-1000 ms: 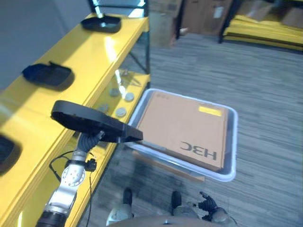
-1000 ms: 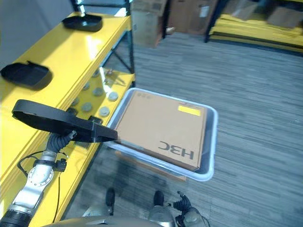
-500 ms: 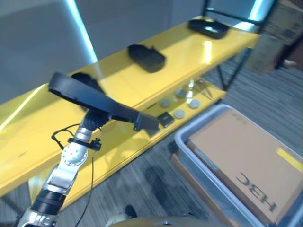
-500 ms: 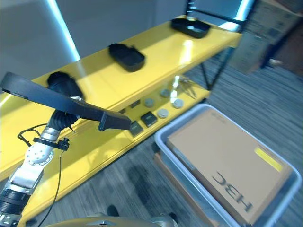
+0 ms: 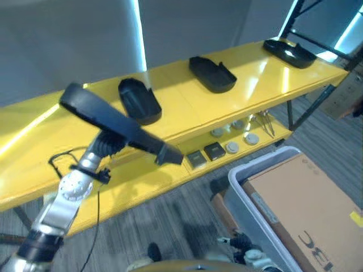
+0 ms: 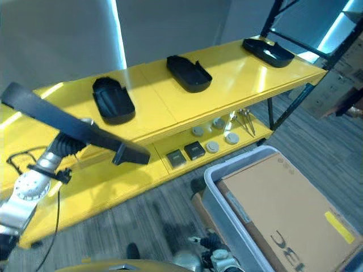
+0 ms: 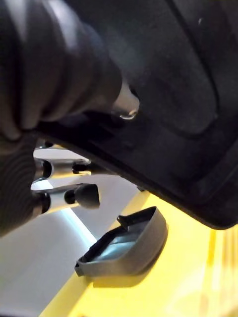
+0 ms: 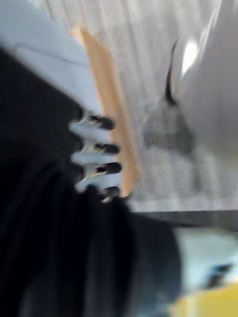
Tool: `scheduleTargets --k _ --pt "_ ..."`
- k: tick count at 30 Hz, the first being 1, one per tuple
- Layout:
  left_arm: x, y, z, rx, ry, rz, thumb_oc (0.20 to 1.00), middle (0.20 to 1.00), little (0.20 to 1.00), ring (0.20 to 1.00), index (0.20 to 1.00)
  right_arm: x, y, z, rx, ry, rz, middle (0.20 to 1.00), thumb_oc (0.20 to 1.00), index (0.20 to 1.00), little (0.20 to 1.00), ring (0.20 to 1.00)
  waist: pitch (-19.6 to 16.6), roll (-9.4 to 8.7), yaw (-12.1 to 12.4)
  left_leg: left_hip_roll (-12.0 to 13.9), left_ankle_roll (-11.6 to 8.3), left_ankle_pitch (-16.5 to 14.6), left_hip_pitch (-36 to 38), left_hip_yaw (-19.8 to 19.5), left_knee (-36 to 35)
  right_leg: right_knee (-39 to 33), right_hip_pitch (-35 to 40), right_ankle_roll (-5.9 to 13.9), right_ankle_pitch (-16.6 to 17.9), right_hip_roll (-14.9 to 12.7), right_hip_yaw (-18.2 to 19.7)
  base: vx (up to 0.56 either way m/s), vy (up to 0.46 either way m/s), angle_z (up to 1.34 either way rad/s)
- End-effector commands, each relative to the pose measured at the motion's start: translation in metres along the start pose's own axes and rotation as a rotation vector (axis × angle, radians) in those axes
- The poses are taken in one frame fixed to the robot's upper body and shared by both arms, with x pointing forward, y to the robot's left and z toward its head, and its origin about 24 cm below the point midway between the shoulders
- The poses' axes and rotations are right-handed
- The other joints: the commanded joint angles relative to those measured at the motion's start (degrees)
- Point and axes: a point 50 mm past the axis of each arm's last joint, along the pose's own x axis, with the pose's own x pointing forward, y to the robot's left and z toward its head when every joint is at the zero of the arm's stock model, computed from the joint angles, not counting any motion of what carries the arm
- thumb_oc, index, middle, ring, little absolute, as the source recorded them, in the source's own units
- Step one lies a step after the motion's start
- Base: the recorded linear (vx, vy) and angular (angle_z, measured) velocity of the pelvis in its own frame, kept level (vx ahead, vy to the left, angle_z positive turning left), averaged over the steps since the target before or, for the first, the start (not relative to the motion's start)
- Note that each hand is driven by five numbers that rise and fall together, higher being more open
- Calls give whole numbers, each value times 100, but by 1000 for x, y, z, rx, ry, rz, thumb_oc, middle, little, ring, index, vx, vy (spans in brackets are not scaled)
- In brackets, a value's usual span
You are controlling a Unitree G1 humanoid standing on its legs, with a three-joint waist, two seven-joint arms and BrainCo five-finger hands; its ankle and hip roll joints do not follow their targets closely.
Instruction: Move parts from the plastic box to the shelf.
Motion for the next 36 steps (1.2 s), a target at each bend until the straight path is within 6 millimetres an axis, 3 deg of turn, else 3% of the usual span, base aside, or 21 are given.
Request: scheduleTargets --k 1,6,9,12,13,15,19,23,24,25,26,28,29,31,32,33,36 --pt "8 3 23 -113 -152 72 200 200 200 200 200 -1 3 -5 0 -1 6 1000 1000 1000 1000 1000 -197 66 -46 -79 -355 -575 247 -435 -41 -965 -239 2 905 -203 -400 50 -103 123" --pt "-9 -2 15 -233 -93 125 200 200 200 200 200 -4 0 -23 -121 58 25 1000 1000 1000 1000 1000 -200 178 144 -128 -421 -478 156 -795 114 -1335 141 -92 882 -290 -902 74 -130 94" --pt "-16 -8 10 -255 -51 112 200 200 200 200 200 -2 -22 -24 -209 71 -26 1000 1000 1000 1000 1000 -40 255 287 -274 -497 -467 -115 -1049 409 -1442 224 -116 942 -449 -1226 -43 -25 45" --pt "-15 -4 15 -219 -74 94 200 200 200 200 200 -3 -35 -28 -169 90 -75 1000 1000 1000 1000 1000 1 258 288 -126 -634 -349 -270 -1034 392 -1548 282 -93 994 -576 -1471 -38 34 66" --pt "-12 -1 17 -200 -87 91 200 200 200 200 200 -4 -47 -36 -114 138 -128 1000 1000 1000 1000 1000 18 212 279 257 -783 -235 -362 -970 389 -1576 339 -47 988 -732 -1667 6 90 93" --pt "-7 3 17 -162 -97 103 200 200 200 200 200 -5 -53 -39 -64 153 -166 1000 1000 1000 1000 1000 -11 217 243 650 -909 -13 -454 -993 306 -1595 384 -11 954 -820 -1772 58 147 75" --pt "-2 22 19 -57 -112 116 200 200 200 200 200 -4 -55 -35 -12 141 -178 1000 1000 1000 1000 1000 -34 369 236 1112 -1144 379 -610 -911 44 -1688 555 109 872 -976 -1834 163 256 48" --pt "-3 30 17 -39 -108 149 200 200 200 200 200 -1 -54 -21 -10 94 -174 1000 1000 1000 1000 1000 33 455 342 865 -1080 100 -594 -1098 149 -1748 637 277 992 -1254 -1633 204 430 -26" --pt "-6 37 14 19 -91 169 200 200 200 200 200 1 -53 -1 -96 5 -207 1000 1000 1000 1000 1000 37 410 280 460 -814 -257 -484 -893 196 -1357 459 405 1470 -1781 -1532 206 484 -41" --pt "-6 38 14 22 -91 170 200 200 200 200 200 1 -52 -1 -98 4 -206 1000 1000 1000 1000 1000 36 380 301 432 -793 -272 -488 -857 214 -1324 421 425 1464 -1816 -1486 219 578 -31" --pt "-6 44 16 60 -100 171 200 200 200 200 200 3 -47 11 -125 -37 -201 1000 1000 1000 1000 1000 101 356 290 349 -714 -318 -466 -733 254 -1084 176 397 1701 -1878 -1401 16 207 -29" --pt "-10 53 16 63 -94 197 200 200 200 200 200 4 -28 27 -161 -102 -152 1000 1000 1000 1000 1000 155 372 303 348 -682 -354 -409 -460 242 -946 -108 409 1765 -1810 -1502 91 276 -77" --pt "-9 56 7 13 -65 228 200 200 200 200 200 2 -8 49 -339 -230 -48 1000 1000 1000 1000 1000 189 368 216 329 -665 -362 -253 -307 179 -1048 -377 336 1485 -1297 -1155 125 208 -117" --pt "-6 57 3 -3 -55 237 200 200 200 200 200 1 -6 54 -406 -259 -26 1000 1000 1000 1000 1000 175 360 223 321 -659 -351 -242 -284 166 -1127 -462 297 1451 -1165 -1071 107 108 -78" --pt "-3 71 1 58 -45 249 200 200 200 200 200 0 -12 69 -450 -323 -47 1000 1000 1000 1000 1000 200 330 196 280 -659 -365 -183 -225 141 -1355 -524 264 1442 -1013 -1053 88 39 -19" --pt "-3 71 1 59 -46 249 200 200 200 200 200 0 -12 70 -449 -324 -47 1000 1000 1000 1000 1000 208 326 204 283 -660 -367 -174 -221 137 -1375 -509 262 1451 -1008 -1052 53 1 4" --pt "4 95 1 129 -42 317 200 200 200 200 200 0 -13 60 -176 -277 -73 1000 1000 1000 1000 1000 266 351 48 239 -643 -369 -136 -208 137 -1401 -496 250 1349 -918 -772 19 -25 6"
